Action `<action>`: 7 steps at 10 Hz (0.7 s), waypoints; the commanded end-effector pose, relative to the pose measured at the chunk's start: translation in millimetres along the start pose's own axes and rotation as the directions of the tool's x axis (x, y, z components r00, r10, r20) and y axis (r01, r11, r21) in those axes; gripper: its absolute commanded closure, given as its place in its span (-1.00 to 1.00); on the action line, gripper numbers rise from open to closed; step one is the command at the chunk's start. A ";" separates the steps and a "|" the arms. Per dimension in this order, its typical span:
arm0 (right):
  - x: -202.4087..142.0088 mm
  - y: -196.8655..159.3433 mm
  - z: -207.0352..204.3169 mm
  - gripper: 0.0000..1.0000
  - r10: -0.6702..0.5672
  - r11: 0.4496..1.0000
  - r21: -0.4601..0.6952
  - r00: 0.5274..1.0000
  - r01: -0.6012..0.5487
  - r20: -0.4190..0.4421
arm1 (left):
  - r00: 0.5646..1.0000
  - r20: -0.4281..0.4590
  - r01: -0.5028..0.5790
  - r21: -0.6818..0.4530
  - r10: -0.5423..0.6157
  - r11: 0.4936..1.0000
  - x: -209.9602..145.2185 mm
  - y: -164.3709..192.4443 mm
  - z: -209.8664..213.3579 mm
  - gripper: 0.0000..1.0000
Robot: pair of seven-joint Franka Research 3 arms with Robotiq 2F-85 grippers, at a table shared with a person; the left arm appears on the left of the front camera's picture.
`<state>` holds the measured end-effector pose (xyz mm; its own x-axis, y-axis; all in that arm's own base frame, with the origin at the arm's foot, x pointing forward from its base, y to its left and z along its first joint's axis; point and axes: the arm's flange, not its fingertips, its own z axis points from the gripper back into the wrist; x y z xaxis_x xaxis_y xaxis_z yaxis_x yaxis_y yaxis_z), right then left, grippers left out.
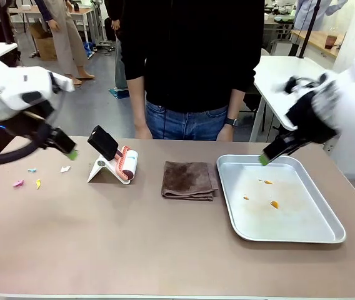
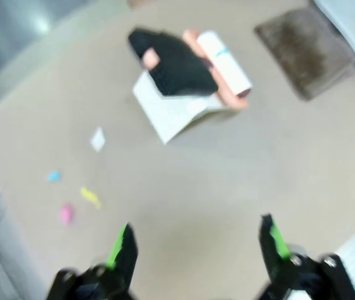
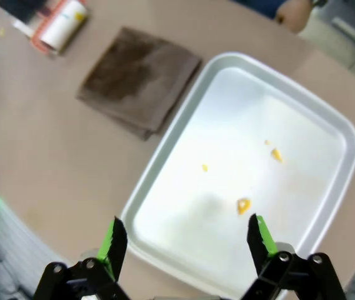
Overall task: Clean the surface of the table.
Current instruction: Hold the Lint Roller with your left hand and the towel with your right hand.
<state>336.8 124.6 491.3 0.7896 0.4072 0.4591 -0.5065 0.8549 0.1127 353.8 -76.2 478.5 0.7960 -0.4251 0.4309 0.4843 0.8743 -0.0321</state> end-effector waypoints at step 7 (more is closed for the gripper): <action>-159.2 -166.7 131.1 -1.00 -0.749 0.630 0.460 0.646 0.625 0.149 | 0.824 0.240 -0.189 -0.737 0.513 0.649 -158.8 184.3 45.7 -1.00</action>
<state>258.9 -114.3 542.2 0.8683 -0.3290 0.3711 -0.0218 0.7222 0.6913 292.6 152.0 456.9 0.8072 0.1174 0.5785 0.4454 0.5220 -0.7274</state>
